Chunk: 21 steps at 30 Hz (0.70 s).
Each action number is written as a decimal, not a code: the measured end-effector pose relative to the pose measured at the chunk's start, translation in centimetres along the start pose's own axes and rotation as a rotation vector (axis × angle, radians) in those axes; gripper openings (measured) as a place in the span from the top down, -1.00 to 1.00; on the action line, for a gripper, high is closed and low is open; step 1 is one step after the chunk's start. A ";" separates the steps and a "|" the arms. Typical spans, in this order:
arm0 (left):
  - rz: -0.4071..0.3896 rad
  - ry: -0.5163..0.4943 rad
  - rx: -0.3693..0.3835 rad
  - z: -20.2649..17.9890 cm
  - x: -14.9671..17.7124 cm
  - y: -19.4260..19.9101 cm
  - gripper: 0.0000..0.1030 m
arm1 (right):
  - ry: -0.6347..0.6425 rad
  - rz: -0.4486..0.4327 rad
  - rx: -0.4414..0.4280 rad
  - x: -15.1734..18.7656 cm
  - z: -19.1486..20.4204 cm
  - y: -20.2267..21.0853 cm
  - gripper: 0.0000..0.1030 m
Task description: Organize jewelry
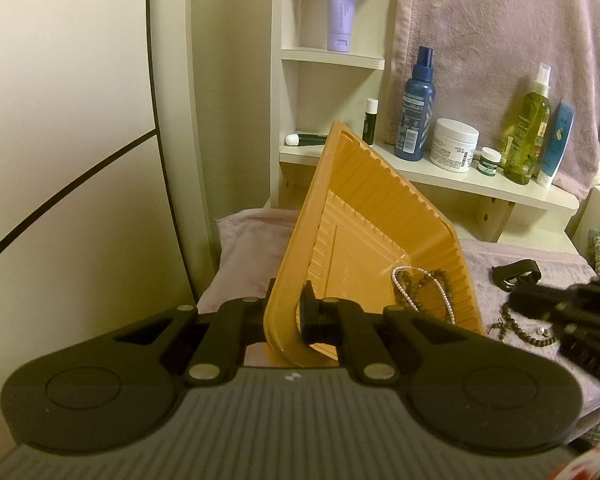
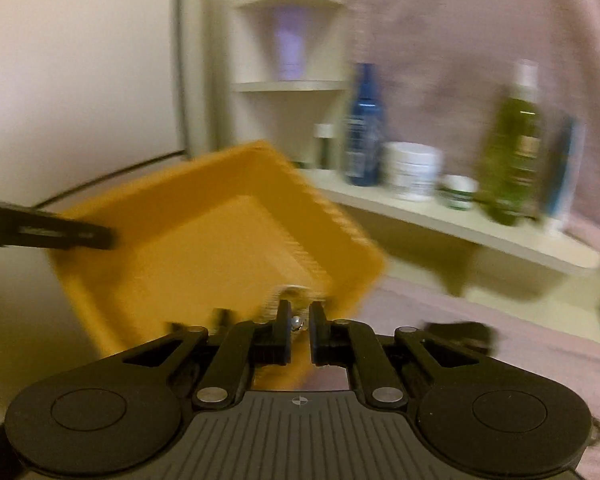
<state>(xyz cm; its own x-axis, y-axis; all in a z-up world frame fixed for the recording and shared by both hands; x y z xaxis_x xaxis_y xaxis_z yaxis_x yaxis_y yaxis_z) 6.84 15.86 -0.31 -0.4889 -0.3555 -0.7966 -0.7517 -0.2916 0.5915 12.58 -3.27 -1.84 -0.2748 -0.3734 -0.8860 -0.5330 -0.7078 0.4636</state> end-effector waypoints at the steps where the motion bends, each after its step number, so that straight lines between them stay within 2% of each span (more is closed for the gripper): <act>1: 0.000 0.001 0.001 0.0 0.0 0.0 0.86 | 0.015 0.002 -0.011 -0.1 0.7 -0.3 0.84; 18: 0.002 0.004 0.003 0.1 0.0 0.1 0.86 | 0.074 -0.011 -0.141 -0.8 4.4 -2.6 0.83; 19: 0.003 0.004 0.004 0.1 0.0 0.1 0.86 | 0.076 -0.006 -0.156 -0.7 4.4 -2.7 0.74; 20: 0.004 0.005 0.005 0.1 0.0 0.1 0.86 | 0.077 -0.003 -0.151 -0.5 4.4 -2.7 0.47; 21: 0.004 0.005 0.005 0.1 -0.1 0.1 0.86 | 0.073 -0.009 -0.141 -0.4 4.3 -2.6 0.31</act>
<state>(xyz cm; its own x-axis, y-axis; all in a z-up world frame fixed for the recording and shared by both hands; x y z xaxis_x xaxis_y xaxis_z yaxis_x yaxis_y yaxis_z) 6.73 15.97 -0.22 -0.4898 -0.3614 -0.7934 -0.7520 -0.2854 0.5942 10.64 1.28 -2.70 -0.2085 -0.4056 -0.8900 -0.4165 -0.7865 0.4560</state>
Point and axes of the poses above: each gripper's, at about its wrist camera, not at the fingertips, and y roughly against the way its jaws point, z to its left, x to its underside, the point moved 6 cm from there along -y, roughly the way its jaws point, and after that the axes turned 7 degrees about y, right-handed, at the moved point
